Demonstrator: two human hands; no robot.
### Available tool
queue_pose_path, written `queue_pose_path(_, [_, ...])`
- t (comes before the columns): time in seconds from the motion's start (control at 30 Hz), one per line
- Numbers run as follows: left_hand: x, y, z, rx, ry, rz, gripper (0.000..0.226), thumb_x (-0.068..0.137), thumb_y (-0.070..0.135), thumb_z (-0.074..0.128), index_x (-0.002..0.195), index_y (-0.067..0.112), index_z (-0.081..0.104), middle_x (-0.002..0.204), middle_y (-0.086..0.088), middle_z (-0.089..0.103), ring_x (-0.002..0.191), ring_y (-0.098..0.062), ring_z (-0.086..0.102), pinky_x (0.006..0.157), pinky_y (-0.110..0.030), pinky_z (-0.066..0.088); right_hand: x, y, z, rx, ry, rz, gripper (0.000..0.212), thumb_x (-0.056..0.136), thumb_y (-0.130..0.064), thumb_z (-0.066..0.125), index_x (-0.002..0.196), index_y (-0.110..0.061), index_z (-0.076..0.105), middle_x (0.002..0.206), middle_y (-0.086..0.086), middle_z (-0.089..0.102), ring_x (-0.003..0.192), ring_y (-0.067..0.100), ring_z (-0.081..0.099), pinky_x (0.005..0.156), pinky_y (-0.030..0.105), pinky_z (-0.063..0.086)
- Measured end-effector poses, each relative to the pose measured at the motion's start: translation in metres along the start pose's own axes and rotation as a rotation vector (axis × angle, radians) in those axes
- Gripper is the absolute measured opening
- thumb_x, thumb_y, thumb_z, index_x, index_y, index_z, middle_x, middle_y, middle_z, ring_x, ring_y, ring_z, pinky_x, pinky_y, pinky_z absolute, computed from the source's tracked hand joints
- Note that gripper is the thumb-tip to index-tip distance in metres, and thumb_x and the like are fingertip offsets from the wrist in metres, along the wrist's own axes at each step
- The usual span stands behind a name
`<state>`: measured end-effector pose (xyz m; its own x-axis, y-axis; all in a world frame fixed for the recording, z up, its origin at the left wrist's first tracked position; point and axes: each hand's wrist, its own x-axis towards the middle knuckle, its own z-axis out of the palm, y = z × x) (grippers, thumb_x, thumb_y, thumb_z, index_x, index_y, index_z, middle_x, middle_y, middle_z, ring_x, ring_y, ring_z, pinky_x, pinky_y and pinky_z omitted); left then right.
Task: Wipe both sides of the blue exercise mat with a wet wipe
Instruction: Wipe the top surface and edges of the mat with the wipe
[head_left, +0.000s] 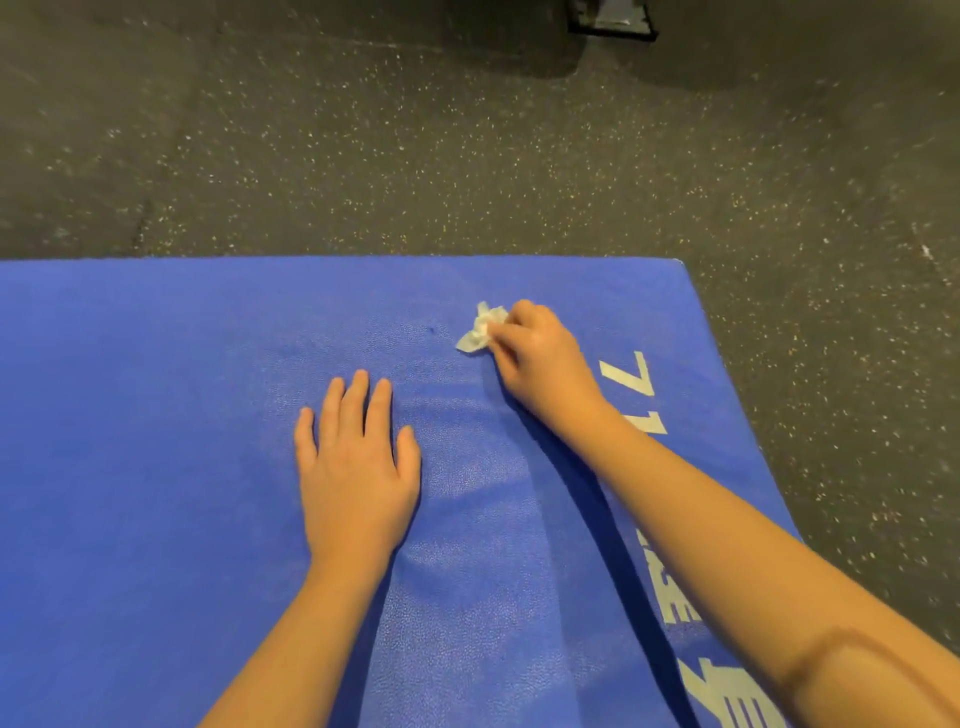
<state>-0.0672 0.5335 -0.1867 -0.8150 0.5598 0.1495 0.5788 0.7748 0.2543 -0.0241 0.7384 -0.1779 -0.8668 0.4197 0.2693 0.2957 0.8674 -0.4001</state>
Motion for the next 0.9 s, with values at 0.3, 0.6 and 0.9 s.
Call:
queue_pose_path(0.3, [-0.001, -0.001, 0.001, -0.010, 0.006, -0.006, 0.055, 0.092, 0.036, 0.031, 0.134, 0.009, 0.055, 0.144, -0.012, 0.049, 0.138, -0.030, 0.038, 0.113, -0.053, 0.024, 0.051, 0.002, 0.005, -0.089, 0.016, 0.388, 0.026, 0.095, -0.009, 0.045, 0.106, 0.002, 0.065, 0.112, 0.020, 0.053, 0.096, 0.035, 0.054, 0.073, 0.034, 0.038])
queue_pose_path(0.6, [-0.001, 0.000, 0.002, -0.024, 0.017, -0.009, 0.054, 0.092, 0.035, 0.031, 0.133, 0.009, 0.056, 0.143, -0.011, 0.049, 0.138, -0.030, 0.038, 0.113, -0.052, 0.024, 0.078, 0.005, 0.003, -0.165, -0.025, 0.457, 0.024, 0.093, -0.006, 0.046, 0.105, -0.001, 0.067, 0.111, 0.017, 0.053, 0.098, 0.033, 0.054, 0.068, 0.028, 0.031])
queue_pose_path(0.9, [-0.001, -0.001, 0.002, -0.041, 0.030, -0.012, 0.054, 0.092, 0.034, 0.031, 0.133, 0.009, 0.057, 0.143, -0.010, 0.050, 0.138, -0.029, 0.039, 0.114, -0.052, 0.024, 0.061, -0.001, 0.009, -0.203, -0.002, 0.336, 0.018, 0.086, -0.001, 0.049, 0.087, 0.003, 0.066, 0.096, 0.019, 0.055, 0.091, 0.035, 0.050, 0.059, 0.035, 0.030])
